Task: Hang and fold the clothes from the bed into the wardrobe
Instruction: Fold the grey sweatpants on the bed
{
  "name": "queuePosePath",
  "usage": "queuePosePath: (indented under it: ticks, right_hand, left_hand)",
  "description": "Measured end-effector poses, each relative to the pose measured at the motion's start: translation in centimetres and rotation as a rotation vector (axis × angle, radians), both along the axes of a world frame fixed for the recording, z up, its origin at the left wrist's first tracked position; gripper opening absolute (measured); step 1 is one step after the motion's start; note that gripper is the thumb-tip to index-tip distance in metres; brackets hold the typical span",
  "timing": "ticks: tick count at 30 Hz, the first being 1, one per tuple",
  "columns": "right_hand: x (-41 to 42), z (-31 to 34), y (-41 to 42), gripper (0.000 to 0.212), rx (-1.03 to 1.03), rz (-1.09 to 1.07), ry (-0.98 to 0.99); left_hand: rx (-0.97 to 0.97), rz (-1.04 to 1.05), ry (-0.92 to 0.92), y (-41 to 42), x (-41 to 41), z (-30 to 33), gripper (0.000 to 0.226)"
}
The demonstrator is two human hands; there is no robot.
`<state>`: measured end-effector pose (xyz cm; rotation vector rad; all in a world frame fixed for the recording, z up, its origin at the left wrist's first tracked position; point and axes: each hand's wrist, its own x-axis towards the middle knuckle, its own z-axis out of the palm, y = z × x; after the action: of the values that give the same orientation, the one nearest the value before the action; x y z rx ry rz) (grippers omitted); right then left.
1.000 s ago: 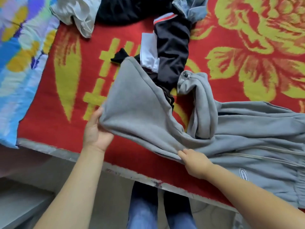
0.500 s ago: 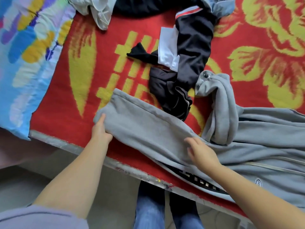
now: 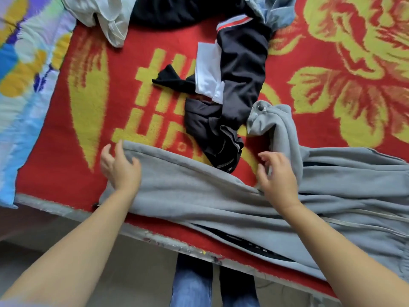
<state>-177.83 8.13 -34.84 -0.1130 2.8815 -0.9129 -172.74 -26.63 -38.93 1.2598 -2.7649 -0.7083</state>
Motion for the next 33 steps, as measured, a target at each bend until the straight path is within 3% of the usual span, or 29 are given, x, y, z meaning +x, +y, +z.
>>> queuePosePath:
  ticks: [2, 4, 5, 6, 7, 9, 11, 13, 16, 17, 19, 21, 23, 26, 28, 30, 32, 33]
  right_hand:
    - [-3.0, 0.8, 1.3, 0.052, 0.035, -0.222, 0.048]
    - [-5.7, 0.9, 2.2, 0.082, -0.006, -0.361, -0.235]
    - [-6.7, 0.6, 2.4, 0.086, -0.035, -0.384, -0.4]
    - [-7.4, 0.5, 2.3, 0.078, -0.059, -0.375, -0.525]
    - [-8.0, 0.4, 2.2, 0.056, -0.095, -0.364, -0.57]
    - [-8.6, 0.7, 1.6, 0.01, -0.234, -0.418, -0.418]
    - [-8.1, 2.2, 0.6, 0.01, -0.457, -0.431, -0.176]
    - [-6.7, 4.7, -0.9, 0.024, -0.547, -0.172, -0.028]
    - [-3.3, 6.6, -2.5, 0.052, -0.355, 0.429, -0.114]
    - [-2.3, 6.5, -2.9, 0.056, -0.233, 0.562, -0.169]
    - [-1.1, 5.9, -3.3, 0.058, -0.065, 0.609, -0.265]
    - [-1.3, 5.8, -3.4, 0.051, -0.085, 0.5, -0.284]
    - [-1.9, 6.2, -3.8, 0.046, -0.197, 0.41, -0.237]
    - [-3.4, 7.6, -5.6, 0.048, -0.326, 0.352, -0.158]
    - [-4.8, 8.4, -7.1, 0.04, -0.366, 0.29, -0.147]
    - [-6.5, 8.9, -8.7, 0.025, -0.381, 0.225, -0.096]
    - [-7.9, 9.5, -10.2, 0.017, -0.377, 0.183, 0.006]
    - [-8.4, 9.7, -10.8, 0.019, -0.395, 0.171, 0.057]
  left_hand:
    - [0.077, -0.342, 0.083, 4.3, -4.4, 1.1, 0.054]
    - [0.328, -0.504, 0.026, 9.4, -7.9, 1.8, 0.048]
    - [0.474, -0.496, -0.069, 11.9, -9.1, 2.1, 0.041]
    - [0.584, -0.471, -0.159, 14.1, -9.9, 2.2, 0.033]
    - [0.645, -0.459, -0.195, 16.3, -10.6, 2.3, 0.028]
    - [0.776, -0.427, -0.2, 19.4, -11.8, 2.7, 0.029]
    - [1.085, -0.362, -0.27, 21.2, -12.9, 4.0, 0.039]
    - [1.443, -0.159, -0.316, 21.3, -13.9, 5.0, 0.052]
    - [1.588, 0.123, -0.142, 19.2, -16.2, 7.0, 0.036]
    - [1.681, 0.095, -0.056, 18.2, -17.4, 8.1, 0.029]
    - [1.839, -0.055, 0.021, 16.2, -19.5, 10.1, 0.013]
    - [1.602, -0.369, -0.064, 13.7, -19.8, 11.1, 0.022]
    - [1.353, -0.531, -0.151, 11.5, -18.2, 11.3, 0.027]
    - [1.513, -0.537, -0.284, 8.2, -14.3, 11.3, 0.078]
    - [1.598, -0.494, -0.215, 6.4, -12.1, 11.4, 0.094]
    - [1.493, -0.421, -0.09, 5.5, -10.4, 11.6, 0.068]
    - [1.385, -0.251, 0.045, 4.3, -9.9, 11.5, 0.015]
    - [1.358, -0.092, 0.1, 3.0, -10.0, 11.6, 0.021]
